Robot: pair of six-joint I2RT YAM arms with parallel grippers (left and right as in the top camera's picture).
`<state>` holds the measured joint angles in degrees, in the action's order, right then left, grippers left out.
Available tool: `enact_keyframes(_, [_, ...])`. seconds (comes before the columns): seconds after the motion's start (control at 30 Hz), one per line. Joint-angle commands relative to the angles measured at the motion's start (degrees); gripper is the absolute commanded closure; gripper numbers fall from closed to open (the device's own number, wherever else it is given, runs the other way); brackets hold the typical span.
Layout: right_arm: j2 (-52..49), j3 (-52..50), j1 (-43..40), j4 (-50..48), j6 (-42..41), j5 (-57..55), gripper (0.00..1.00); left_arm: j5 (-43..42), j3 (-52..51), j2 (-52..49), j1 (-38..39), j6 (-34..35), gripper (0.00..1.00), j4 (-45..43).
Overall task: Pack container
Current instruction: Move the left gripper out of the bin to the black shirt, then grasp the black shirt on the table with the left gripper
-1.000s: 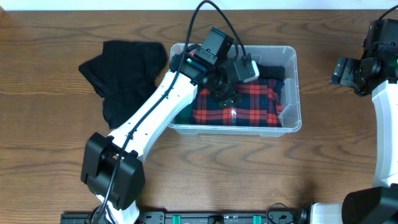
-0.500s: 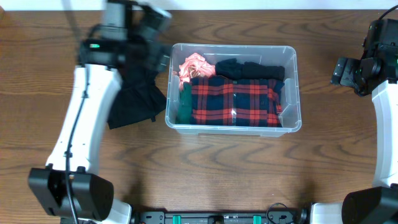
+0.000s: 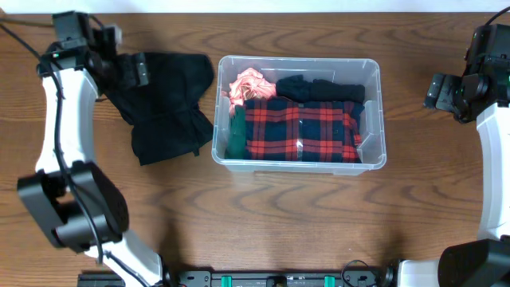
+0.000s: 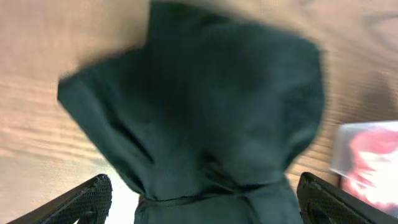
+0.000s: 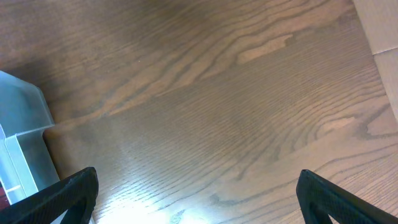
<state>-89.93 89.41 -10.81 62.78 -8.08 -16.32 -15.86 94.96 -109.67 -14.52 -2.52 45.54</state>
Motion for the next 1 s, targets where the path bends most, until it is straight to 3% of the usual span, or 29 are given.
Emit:
enact_keyframes(0.0, [0.52,-0.24,-0.37,0.02,-0.02,-0.61,0.01,0.13,-1.09,-4.20,-0.74,4.57,0.05,0.72])
enact_keyframes(0.2, [0.52,-0.24,-0.37,0.02,-0.02,-0.61,0.01,0.42,-1.09,-9.03,-3.15,12.39,0.05,1.27])
enact_keyframes(0.33, [0.52,-0.24,-0.37,0.02,-0.02,-0.61,0.01,4.94,-1.18,-10.29,-3.67,16.79,0.05,2.84])
enact_keyframes(0.77, [0.52,-0.24,-0.37,0.02,-0.02,-0.61,0.01,6.16,-13.03,-10.36,-3.63,16.81,0.05,-7.37])
enact_keyframes(0.97, [0.52,-0.24,-0.37,0.02,-0.02,-0.61,0.01,0.63,-17.90,-10.36,-3.63,16.76,0.05,-12.70])
